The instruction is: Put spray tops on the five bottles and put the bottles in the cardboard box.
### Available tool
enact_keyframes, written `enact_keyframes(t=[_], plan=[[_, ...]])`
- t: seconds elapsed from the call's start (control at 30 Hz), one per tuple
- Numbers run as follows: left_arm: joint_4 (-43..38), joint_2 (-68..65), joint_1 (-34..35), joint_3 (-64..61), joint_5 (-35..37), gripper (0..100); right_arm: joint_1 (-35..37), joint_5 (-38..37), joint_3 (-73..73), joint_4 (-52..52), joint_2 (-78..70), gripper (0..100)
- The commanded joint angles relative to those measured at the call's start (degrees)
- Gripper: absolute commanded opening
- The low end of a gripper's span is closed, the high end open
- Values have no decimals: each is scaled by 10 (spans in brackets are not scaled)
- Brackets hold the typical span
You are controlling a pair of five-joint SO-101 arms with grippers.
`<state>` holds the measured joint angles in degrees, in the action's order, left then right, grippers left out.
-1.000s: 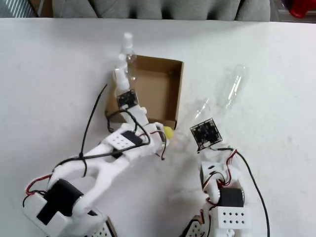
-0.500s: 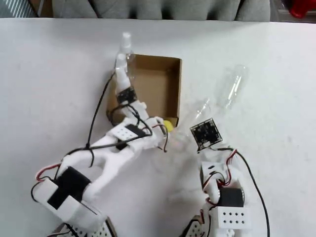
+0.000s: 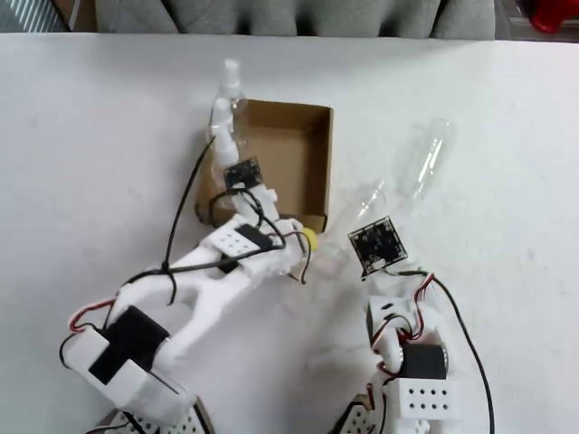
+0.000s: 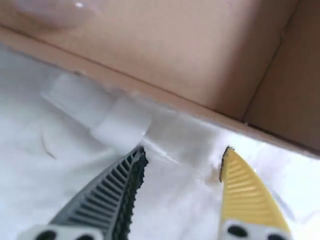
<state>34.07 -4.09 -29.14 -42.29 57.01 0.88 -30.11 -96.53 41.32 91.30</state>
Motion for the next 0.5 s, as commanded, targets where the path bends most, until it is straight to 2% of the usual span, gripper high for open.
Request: enact_keyframes(t=[0.0,0.37,0.47], plan=[[70,-8,-11,4,-15,245,6,-8,-6,-1,0,18],[279,-8,-10,4,-185,245,5,-8,-6,-2,0,18],[304,-8,-6,4,-213,245,5,-8,-6,-2,0,18]])
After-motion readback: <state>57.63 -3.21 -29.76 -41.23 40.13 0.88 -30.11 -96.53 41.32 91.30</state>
